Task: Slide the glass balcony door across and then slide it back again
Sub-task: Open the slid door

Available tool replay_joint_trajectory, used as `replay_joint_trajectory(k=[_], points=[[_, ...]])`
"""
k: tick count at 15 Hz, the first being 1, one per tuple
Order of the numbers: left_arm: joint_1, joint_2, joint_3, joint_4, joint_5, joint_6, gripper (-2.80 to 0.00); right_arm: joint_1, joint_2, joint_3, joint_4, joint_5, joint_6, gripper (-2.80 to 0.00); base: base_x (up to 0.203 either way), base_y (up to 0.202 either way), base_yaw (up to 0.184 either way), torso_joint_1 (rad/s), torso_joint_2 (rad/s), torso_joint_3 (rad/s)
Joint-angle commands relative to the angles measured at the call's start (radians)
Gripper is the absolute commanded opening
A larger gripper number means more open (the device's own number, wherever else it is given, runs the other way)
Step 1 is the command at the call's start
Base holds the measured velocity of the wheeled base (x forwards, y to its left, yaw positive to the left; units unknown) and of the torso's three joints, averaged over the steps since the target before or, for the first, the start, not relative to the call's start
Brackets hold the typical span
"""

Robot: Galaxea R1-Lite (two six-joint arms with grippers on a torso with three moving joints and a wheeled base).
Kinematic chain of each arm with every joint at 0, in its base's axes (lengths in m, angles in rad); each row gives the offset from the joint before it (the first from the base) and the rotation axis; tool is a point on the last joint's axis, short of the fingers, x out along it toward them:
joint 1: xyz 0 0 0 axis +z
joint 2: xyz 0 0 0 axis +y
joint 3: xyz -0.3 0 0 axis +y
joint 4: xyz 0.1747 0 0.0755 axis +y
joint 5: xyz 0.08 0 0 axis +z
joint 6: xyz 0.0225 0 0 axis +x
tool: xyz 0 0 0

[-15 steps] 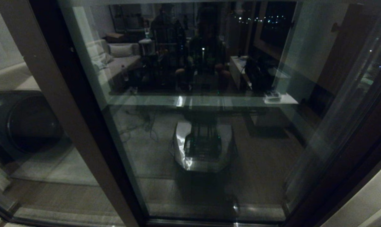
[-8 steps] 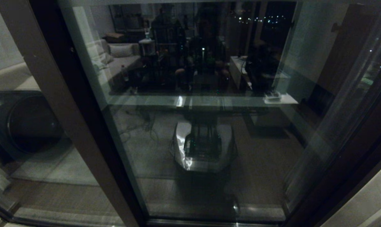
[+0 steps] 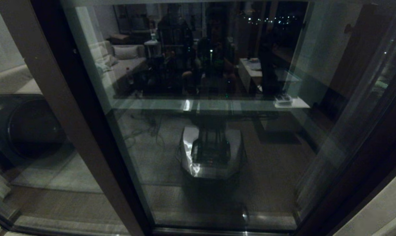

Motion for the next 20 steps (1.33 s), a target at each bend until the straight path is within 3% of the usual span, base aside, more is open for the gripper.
replay_joint_trajectory(k=[1,4,9,13,20], points=[[0.000,0.000,0.002,0.000,0.000,0.001,-2.80,-0.026,0.281,-0.221,0.076,-0.062,-0.014,-2.80,0.000,0.000,0.000,0.000,0.00,0.000],[0.000,0.000,0.002,0.000,0.000,-0.001,-2.80,-0.054,0.383,-0.292,0.201,-0.122,0.000,-2.80,0.000,0.000,0.000,0.000,0.00,0.000],[0.000,0.000,0.002,0.000,0.000,0.001,-2.80,-0.146,0.456,-0.256,0.195,-0.136,0.002,-2.80,0.000,0.000,0.000,0.000,0.00,0.000],[0.000,0.000,0.002,0.000,0.000,0.001,-2.80,-0.181,0.569,-0.243,0.081,-0.198,0.006,-2.80,0.000,0.000,0.000,0.000,0.00,0.000],[0.000,0.000,0.002,0.000,0.000,0.000,-2.80,-0.207,0.698,-0.242,-0.005,-0.200,0.046,-2.80,0.000,0.000,0.000,0.000,0.00,0.000]])
